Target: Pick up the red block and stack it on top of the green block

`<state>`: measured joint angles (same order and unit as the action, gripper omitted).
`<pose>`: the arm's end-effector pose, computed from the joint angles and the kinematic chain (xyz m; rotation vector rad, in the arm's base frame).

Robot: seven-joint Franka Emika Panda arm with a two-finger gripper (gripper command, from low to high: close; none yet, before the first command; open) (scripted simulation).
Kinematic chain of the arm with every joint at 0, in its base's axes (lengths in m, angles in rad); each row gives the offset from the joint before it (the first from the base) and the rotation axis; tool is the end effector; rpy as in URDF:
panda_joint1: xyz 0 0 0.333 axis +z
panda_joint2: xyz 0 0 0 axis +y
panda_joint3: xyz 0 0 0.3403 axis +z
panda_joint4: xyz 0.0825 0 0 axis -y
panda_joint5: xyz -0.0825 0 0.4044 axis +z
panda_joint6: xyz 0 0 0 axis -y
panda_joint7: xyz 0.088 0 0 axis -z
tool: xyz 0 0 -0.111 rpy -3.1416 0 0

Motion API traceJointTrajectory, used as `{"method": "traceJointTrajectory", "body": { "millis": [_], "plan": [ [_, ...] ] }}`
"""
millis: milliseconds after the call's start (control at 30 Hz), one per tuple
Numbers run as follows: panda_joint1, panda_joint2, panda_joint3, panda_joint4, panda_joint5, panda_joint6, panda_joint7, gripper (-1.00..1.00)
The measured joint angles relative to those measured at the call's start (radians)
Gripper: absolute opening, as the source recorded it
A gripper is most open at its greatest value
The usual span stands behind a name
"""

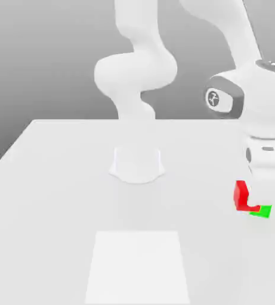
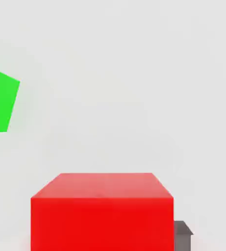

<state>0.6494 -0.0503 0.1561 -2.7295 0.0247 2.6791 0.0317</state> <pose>0.2834 0.2928 0.2406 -2.9199 -1.1519 0.0029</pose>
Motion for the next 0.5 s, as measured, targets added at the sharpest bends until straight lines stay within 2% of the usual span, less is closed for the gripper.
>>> {"method": "traceJointTrajectory", "body": {
  "millis": [200, 367, 400, 500],
  "plan": [
    [0.14, -0.021, 0.083, -0.009, 0.013, -0.011, 0.074, -1.0],
    [0.146, 0.133, 0.067, -0.003, -0.088, 0.133, 0.155, -1.0],
    [0.154, 0.167, 0.054, -0.002, -0.113, 0.165, 0.173, 1.0],
    [0.154, 0.167, 0.054, -0.002, -0.113, 0.165, 0.173, 1.0]
  ]
}}
